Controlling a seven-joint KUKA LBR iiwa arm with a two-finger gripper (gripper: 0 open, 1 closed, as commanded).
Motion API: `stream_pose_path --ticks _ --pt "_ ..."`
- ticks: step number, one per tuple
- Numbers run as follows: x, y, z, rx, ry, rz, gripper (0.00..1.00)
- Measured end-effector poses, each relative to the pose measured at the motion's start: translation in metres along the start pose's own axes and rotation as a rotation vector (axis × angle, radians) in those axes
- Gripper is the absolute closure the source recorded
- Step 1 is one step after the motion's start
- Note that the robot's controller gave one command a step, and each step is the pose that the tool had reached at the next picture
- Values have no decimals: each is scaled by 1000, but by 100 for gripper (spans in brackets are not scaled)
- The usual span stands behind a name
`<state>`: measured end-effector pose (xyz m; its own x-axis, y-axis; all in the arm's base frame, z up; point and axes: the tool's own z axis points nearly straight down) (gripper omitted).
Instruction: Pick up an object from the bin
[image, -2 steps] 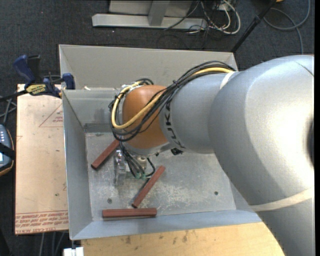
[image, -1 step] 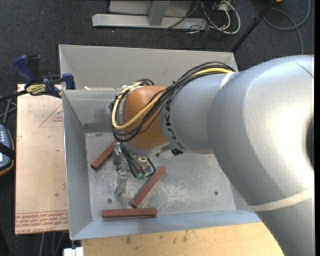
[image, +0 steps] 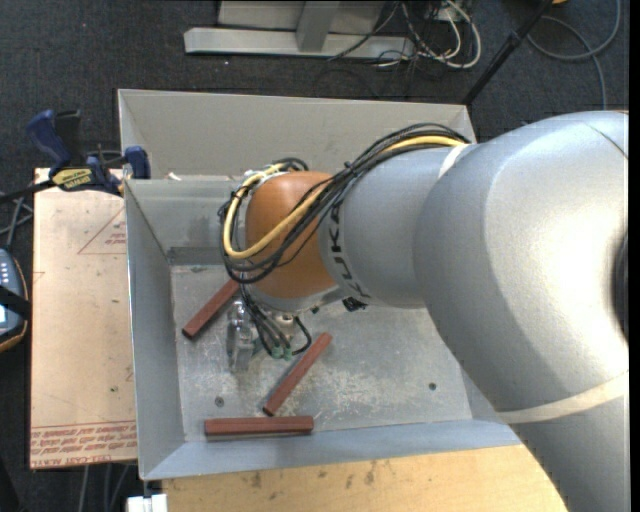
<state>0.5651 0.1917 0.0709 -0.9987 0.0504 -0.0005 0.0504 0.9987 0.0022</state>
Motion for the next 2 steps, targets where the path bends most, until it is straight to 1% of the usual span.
stream_pose_path --ticks 1,2 --pt "0 0 0 0 -1 0 0" --pt "0 0 0 0 0 0 0"
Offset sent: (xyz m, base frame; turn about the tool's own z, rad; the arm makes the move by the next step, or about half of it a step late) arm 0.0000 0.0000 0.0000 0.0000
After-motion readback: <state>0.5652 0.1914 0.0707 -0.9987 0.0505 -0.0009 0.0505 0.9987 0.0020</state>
